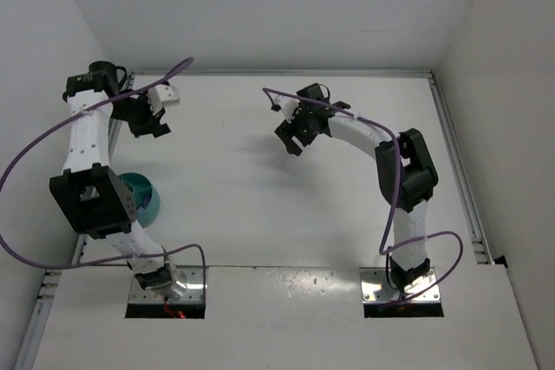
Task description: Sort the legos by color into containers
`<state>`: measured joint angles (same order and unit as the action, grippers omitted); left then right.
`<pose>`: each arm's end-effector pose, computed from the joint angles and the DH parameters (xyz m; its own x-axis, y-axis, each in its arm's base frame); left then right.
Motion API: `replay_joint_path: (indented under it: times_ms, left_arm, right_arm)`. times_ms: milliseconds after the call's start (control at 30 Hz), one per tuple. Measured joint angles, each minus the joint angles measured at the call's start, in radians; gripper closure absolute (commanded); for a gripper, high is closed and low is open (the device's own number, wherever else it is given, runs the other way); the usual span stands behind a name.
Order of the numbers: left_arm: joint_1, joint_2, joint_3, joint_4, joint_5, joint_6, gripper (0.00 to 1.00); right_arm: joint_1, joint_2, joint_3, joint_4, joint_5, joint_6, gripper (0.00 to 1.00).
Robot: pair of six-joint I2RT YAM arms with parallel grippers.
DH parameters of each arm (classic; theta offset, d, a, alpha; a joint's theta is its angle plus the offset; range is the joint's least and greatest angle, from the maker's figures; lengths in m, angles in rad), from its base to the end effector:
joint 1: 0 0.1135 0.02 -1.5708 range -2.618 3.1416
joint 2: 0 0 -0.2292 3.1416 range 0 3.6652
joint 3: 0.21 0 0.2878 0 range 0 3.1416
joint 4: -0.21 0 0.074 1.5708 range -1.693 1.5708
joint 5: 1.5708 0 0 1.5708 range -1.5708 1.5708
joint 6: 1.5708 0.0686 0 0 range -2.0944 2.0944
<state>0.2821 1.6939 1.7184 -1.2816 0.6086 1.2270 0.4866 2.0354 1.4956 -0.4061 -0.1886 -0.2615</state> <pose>0.3646 0.0648 0.2839 -0.3634 0.6989 -0.6160 0.8403 0.5314 0.1072 0.4162 0.2347 0.1105 -0.5487 -0.5776 -0.6044 -0.7227 0.6912 -0.0044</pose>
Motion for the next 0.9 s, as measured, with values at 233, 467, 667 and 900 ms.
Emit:
replay_joint_path:
  times_ms: [233, 467, 667, 900]
  left_arm:
    - [0.100, -0.094, -0.130, -0.013, -0.126, 0.261, 1.00]
    - [0.149, -0.156, -0.179, -0.011, -0.225, 0.449, 1.00]
    - [0.156, -0.188, -0.216, -0.009, -0.250, 0.527, 1.00]
    - [0.156, -0.230, -0.304, -0.010, -0.287, 0.581, 1.00]
  right_arm:
    - [-0.001, 0.007, 0.018, 0.001, -0.027, 0.004, 0.23]
    - [-0.001, 0.007, 0.018, 0.001, -0.046, 0.024, 0.23]
    - [-0.001, 0.007, 0.018, 0.003, -0.052, 0.037, 0.23]
    - [-0.001, 0.007, 0.017, 0.008, -0.052, 0.049, 0.23]
